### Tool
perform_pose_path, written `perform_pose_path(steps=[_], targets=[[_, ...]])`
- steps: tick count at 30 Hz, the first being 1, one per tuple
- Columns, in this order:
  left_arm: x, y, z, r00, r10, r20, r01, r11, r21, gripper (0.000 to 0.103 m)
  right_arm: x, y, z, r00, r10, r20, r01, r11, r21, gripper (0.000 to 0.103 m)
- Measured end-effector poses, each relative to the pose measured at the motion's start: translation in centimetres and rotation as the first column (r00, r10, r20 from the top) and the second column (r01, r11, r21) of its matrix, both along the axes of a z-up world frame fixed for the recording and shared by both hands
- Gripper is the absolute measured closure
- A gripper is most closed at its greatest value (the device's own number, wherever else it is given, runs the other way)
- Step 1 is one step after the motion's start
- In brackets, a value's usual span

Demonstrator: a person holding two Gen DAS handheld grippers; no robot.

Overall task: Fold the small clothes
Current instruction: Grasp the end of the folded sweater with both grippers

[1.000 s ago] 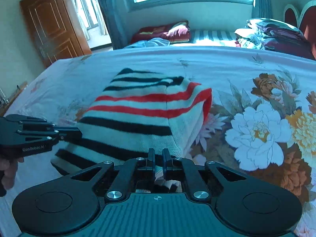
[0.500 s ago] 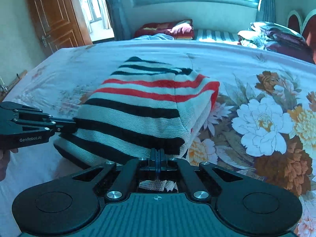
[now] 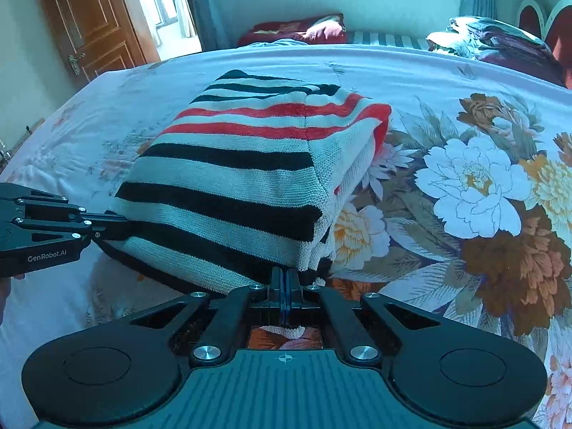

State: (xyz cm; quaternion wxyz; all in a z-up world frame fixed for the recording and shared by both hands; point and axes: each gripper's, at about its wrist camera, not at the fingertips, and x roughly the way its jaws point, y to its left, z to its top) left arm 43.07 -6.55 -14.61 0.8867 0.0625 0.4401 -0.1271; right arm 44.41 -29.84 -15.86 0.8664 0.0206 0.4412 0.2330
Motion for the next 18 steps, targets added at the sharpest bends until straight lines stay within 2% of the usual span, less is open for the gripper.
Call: perform_pose_path(steps=[7,13,14,15,16,17,18], targets=[[-0.1,0.5,-0.6,1.000,-0.012,0.020,0.012,1.000,-0.025,0.101,-0.4,1.2,-0.1,0.999,-0.017,0.032,0.018,0.998,-0.057,0.103],[0.0,0.6,0.2,1.000,-0.014,0.016,0.014,0.999,-0.038,0.100,-0.2,2.0,0.6,0.999,-0.032,0.014,0.033,0.994,-0.100,0.103],[-0.2,0.8,0.6,1.000,-0.008,0.025,0.009,0.998,-0.059,0.094,-0.3,1.9,1.1,0.999,-0.039,0.014,0.040,0.994,-0.100,0.103],[-0.4,1.2,1.3,0.999,0.000,0.049,0.004,0.996,-0.088,0.069,-0.5,1.7,1.8,0.998,-0.058,0.031,0.060,0.994,-0.088,0.103],[-0.8,1.5,1.9,0.996,0.020,0.089,-0.011,0.995,-0.099,0.029,-0.8,1.3,2.6,0.994,-0.089,0.058,0.092,0.994,-0.059,0.103],[-1.1,1.6,2.6,0.988,0.056,0.142,-0.044,0.995,-0.087,0.010,-1.0,0.8,3.4,0.990,-0.121,0.073,0.123,0.992,-0.019,0.085],[-1.4,1.8,3.1,0.979,0.074,0.192,-0.059,0.995,-0.081,0.003,-1.0,0.4,3.9,0.986,-0.146,0.075,0.146,0.989,0.010,0.038]])
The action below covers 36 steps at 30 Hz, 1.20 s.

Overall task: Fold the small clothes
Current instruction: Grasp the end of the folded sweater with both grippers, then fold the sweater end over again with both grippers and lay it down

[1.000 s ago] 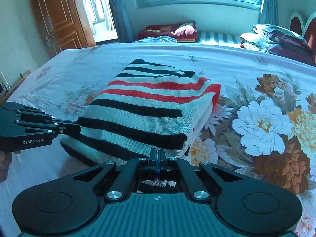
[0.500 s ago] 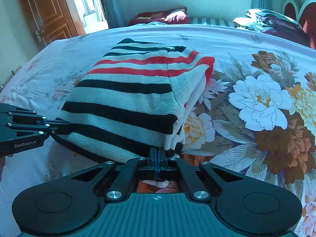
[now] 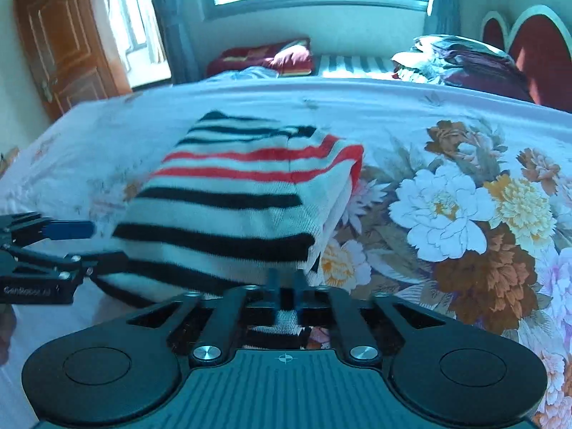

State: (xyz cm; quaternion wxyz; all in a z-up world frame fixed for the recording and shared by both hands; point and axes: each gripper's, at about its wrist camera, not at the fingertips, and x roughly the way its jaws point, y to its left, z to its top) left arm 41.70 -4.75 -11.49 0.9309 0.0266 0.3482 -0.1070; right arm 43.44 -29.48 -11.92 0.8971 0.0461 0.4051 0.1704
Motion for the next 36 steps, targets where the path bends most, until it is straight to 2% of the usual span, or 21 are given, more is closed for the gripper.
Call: perform_pose_path(steps=[1,2,5,8,10,12,17,18,22,29,32,34,36], targets=[[0.1,0.2,0.4,1.000,-0.001,0.021,0.001,1.000,-0.005,0.004,0.1,-0.4,0.3,1.000,-0.020,0.010,0.020,1.000,0.023,0.020],[0.7,0.4,0.7,1.000,-0.006,0.005,0.006,1.000,-0.022,0.004,0.2,-0.8,0.8,0.999,-0.038,0.033,0.036,0.998,0.057,0.015],[2.3,0.9,1.0,1.000,-0.003,-0.030,0.001,0.997,-0.076,0.010,1.7,-1.5,1.5,0.998,-0.057,0.010,0.055,0.989,0.137,0.016],[4.2,1.6,0.7,0.995,0.006,-0.095,-0.022,0.987,-0.159,0.015,3.7,-2.5,1.3,0.997,-0.068,-0.043,0.077,0.969,0.233,0.022],[5.6,2.4,0.0,0.987,0.034,-0.156,-0.073,0.964,-0.255,0.015,5.1,-3.3,0.3,0.992,-0.084,-0.096,0.110,0.948,0.298,0.024],[6.7,2.8,-0.9,0.977,0.064,-0.206,-0.126,0.944,-0.306,0.015,6.4,-4.1,-0.9,0.983,-0.091,-0.157,0.142,0.924,0.354,0.026],[8.6,3.7,-3.4,0.952,0.093,-0.290,-0.199,0.912,-0.360,0.014,8.1,-5.9,-4.0,0.962,-0.082,-0.259,0.193,0.878,0.438,0.028],[8.7,3.9,-3.9,0.949,0.093,-0.302,-0.208,0.904,-0.373,0.018,8.2,-6.1,-4.3,0.960,-0.077,-0.268,0.194,0.875,0.443,0.028],[9.1,4.2,-4.7,0.946,0.085,-0.313,-0.209,0.897,-0.390,0.022,8.6,-6.6,-5.5,0.955,-0.043,-0.294,0.179,0.873,0.454,0.028],[9.8,3.9,-5.3,0.947,0.066,-0.314,-0.189,0.906,-0.378,0.022,9.6,-7.4,-6.6,0.954,0.021,-0.298,0.147,0.835,0.530,0.028],[10.2,3.6,-5.3,0.948,0.060,-0.311,-0.180,0.911,-0.371,0.022,9.9,-7.2,-6.5,0.956,0.039,-0.290,0.127,0.838,0.531,0.028],[10.5,3.5,-5.3,0.949,0.059,-0.310,-0.177,0.912,-0.370,0.022,10.2,-7.0,-6.4,0.957,0.051,-0.286,0.115,0.839,0.532,0.031],[10.7,3.3,-5.2,0.948,0.065,-0.311,-0.183,0.911,-0.369,0.022,10.8,-6.6,-6.5,0.956,0.060,-0.286,0.104,0.845,0.525,0.045]])
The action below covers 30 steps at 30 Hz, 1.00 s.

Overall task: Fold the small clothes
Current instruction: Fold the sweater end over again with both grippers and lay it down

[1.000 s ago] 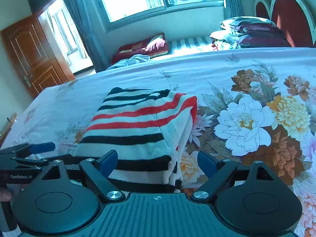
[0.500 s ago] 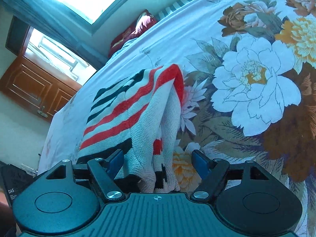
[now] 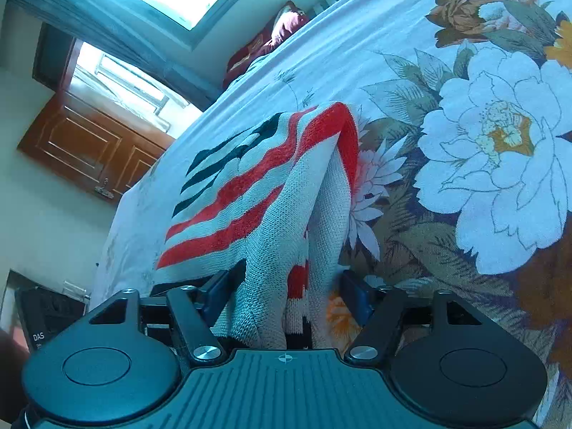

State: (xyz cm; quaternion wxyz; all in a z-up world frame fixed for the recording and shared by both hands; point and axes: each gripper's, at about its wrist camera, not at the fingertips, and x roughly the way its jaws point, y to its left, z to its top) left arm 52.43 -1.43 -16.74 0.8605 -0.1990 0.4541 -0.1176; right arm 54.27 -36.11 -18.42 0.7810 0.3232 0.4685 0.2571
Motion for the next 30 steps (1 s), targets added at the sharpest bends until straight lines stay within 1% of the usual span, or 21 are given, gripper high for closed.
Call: perform_pose_path(steps=[4,6,8,10,13,21,22,23,24,25,27,29,30], targets=[[0.4,-0.4,0.1,1.000,0.013,-0.008,-0.013,1.000,0.006,0.022,0.7,0.9,0.1,1.000,0.017,-0.003,-0.017,1.000,-0.014,0.050],[0.6,-0.6,0.1,1.000,0.009,-0.009,-0.009,1.000,0.013,0.022,0.7,1.5,0.4,0.999,0.039,0.019,-0.038,0.997,-0.068,0.056],[0.7,-0.8,0.2,1.000,0.003,-0.010,-0.003,1.000,0.020,0.022,0.6,1.8,0.7,0.998,0.053,0.034,-0.050,0.994,-0.099,0.058],[0.7,-0.8,0.3,1.000,-0.005,-0.010,0.006,1.000,0.022,0.025,0.4,1.9,0.7,0.998,0.057,0.039,-0.053,0.993,-0.105,0.059],[0.6,-1.2,0.5,1.000,-0.017,-0.006,0.017,0.999,0.046,0.029,0.3,2.0,0.5,0.998,0.054,0.041,-0.050,0.994,-0.099,0.060],[0.6,-2.1,1.1,1.000,-0.030,0.004,0.030,0.994,0.109,0.035,0.3,2.8,0.4,0.997,0.052,0.052,-0.045,0.992,-0.117,0.061],[0.6,-2.0,1.2,0.999,-0.032,0.003,0.032,0.994,0.109,0.038,0.3,3.0,0.6,0.997,0.053,0.051,-0.046,0.991,-0.126,0.061],[0.6,-2.0,1.4,0.999,-0.035,0.006,0.034,0.993,0.109,0.041,0.4,3.3,0.8,0.997,0.056,0.049,-0.049,0.990,-0.136,0.064],[0.4,-2.1,1.8,0.999,-0.046,0.017,0.043,0.992,0.122,0.046,0.3,3.4,1.2,0.997,0.058,0.053,-0.050,0.989,-0.140,0.066],[0.3,-2.3,2.2,0.998,-0.063,0.029,0.059,0.988,0.146,0.047,0.2,3.5,1.7,0.996,0.061,0.065,-0.051,0.988,-0.144,0.067],[0.2,-2.7,2.1,0.995,-0.090,0.029,0.084,0.980,0.182,0.047,0.0,3.8,2.0,0.995,0.064,0.074,-0.051,0.985,-0.163,0.067],[0.4,-2.4,1.8,0.996,-0.081,0.021,0.076,0.983,0.168,0.046,0.1,4.4,1.3,0.997,0.058,0.055,-0.047,0.980,-0.193,0.067],[0.5,-2.3,1.8,0.997,-0.080,0.020,0.075,0.984,0.163,0.047,0.2,4.6,1.2,0.998,0.048,0.049,-0.038,0.980,-0.193,0.067]])
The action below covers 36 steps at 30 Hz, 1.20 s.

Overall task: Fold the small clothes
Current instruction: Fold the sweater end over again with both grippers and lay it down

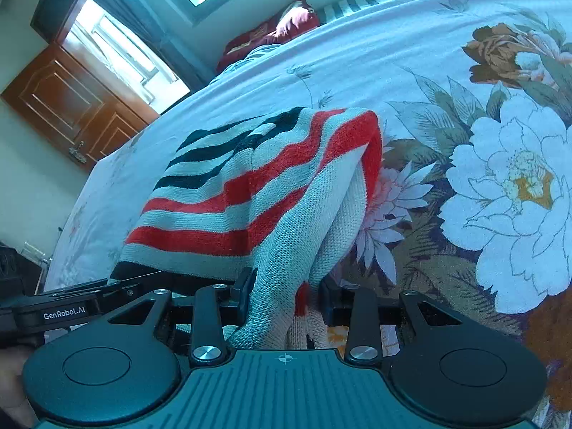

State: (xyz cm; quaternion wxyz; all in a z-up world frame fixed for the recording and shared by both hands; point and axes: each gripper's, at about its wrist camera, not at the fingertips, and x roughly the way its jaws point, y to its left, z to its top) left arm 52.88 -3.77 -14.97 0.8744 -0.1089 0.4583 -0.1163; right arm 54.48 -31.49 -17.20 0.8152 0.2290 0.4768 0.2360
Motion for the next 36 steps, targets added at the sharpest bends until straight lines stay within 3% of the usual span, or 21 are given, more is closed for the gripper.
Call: perform_pose_path(steps=[12,21,28,32,34,36], targets=[[-1.4,3.3,1.7,0.993,-0.072,0.090,0.079,0.994,-0.081,0.052,-2.7,4.6,5.0,0.991,-0.012,0.137,0.036,0.985,-0.169,0.070],[-3.9,14.6,4.7,0.988,-0.026,0.154,0.036,0.997,-0.061,0.053,-3.5,15.5,7.8,0.978,0.050,0.205,-0.014,0.985,-0.173,0.070],[-6.8,25.0,4.8,0.988,0.060,0.146,-0.055,0.998,-0.038,0.052,-3.0,26.6,6.4,0.973,0.127,0.191,-0.104,0.987,-0.125,0.070],[-7.5,29.2,3.0,0.991,0.078,0.109,-0.072,0.996,-0.058,0.050,-1.7,30.0,3.4,0.985,0.140,0.099,-0.135,0.989,-0.054,0.070],[-7.3,31.4,0.6,0.992,0.115,0.047,-0.108,0.985,-0.131,0.042,-1.3,30.7,1.5,0.991,0.124,0.046,-0.120,0.990,-0.070,0.070],[-7.8,32.4,-1.1,0.991,0.127,0.043,-0.115,0.969,-0.219,0.042,-1.3,30.5,-0.1,0.995,0.093,0.027,-0.092,0.994,-0.052,0.069]])
